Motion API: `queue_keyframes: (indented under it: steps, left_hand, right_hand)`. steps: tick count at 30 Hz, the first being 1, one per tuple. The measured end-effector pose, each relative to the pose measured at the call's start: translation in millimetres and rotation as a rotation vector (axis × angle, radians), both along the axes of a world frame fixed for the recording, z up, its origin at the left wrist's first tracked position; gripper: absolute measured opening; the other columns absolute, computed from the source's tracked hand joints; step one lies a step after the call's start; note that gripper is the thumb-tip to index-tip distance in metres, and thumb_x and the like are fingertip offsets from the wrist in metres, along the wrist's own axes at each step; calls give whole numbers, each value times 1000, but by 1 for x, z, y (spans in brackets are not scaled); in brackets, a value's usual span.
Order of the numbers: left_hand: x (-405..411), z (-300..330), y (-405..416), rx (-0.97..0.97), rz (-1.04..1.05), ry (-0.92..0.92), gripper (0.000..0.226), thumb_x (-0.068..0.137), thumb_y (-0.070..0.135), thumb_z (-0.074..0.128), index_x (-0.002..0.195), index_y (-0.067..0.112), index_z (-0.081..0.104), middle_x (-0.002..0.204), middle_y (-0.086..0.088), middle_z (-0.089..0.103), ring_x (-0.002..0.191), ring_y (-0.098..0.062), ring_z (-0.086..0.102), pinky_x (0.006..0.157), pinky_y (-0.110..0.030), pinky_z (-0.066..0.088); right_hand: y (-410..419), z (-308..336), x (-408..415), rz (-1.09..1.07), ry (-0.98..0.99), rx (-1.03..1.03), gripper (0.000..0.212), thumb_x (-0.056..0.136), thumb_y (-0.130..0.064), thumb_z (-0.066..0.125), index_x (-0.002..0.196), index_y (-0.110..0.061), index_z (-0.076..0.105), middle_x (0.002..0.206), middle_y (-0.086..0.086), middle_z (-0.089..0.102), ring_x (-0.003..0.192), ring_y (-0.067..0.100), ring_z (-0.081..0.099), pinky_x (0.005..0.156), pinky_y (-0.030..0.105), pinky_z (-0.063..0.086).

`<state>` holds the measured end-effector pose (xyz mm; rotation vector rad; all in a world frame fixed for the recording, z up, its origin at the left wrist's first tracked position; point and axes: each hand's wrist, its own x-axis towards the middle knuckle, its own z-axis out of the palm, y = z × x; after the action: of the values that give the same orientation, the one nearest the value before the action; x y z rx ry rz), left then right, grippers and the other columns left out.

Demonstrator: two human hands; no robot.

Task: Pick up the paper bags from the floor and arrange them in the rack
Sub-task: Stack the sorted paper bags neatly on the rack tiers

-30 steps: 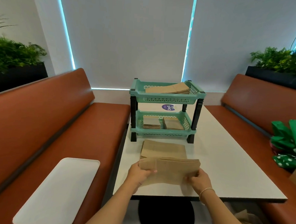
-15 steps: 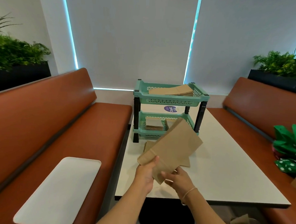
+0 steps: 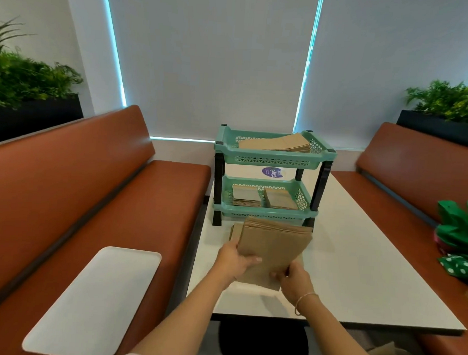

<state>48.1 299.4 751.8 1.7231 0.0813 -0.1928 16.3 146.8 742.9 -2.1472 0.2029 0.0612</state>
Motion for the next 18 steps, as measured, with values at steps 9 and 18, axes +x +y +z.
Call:
queue_keyframes:
  steps: [9, 18]
  left_hand:
    - [-13, -30, -1, -49, 45, 88, 49, 78, 5, 74, 124, 4, 56, 120, -8, 64, 108, -19, 58, 96, -25, 43]
    - [-14, -25, 2, -48, 28, 118, 54, 70, 10, 82, 119, 5, 61, 115, -9, 67, 105, -21, 61, 97, -31, 47]
  right_hand:
    - [0, -8, 2, 49, 98, -125, 22, 83, -9, 64, 96, -19, 50, 96, 1, 54, 86, 17, 48, 74, 22, 37]
    - [-3, -21, -2, 71, 121, -169, 28, 79, -8, 65, 105, -17, 59, 105, 8, 65, 86, 17, 52, 72, 21, 40]
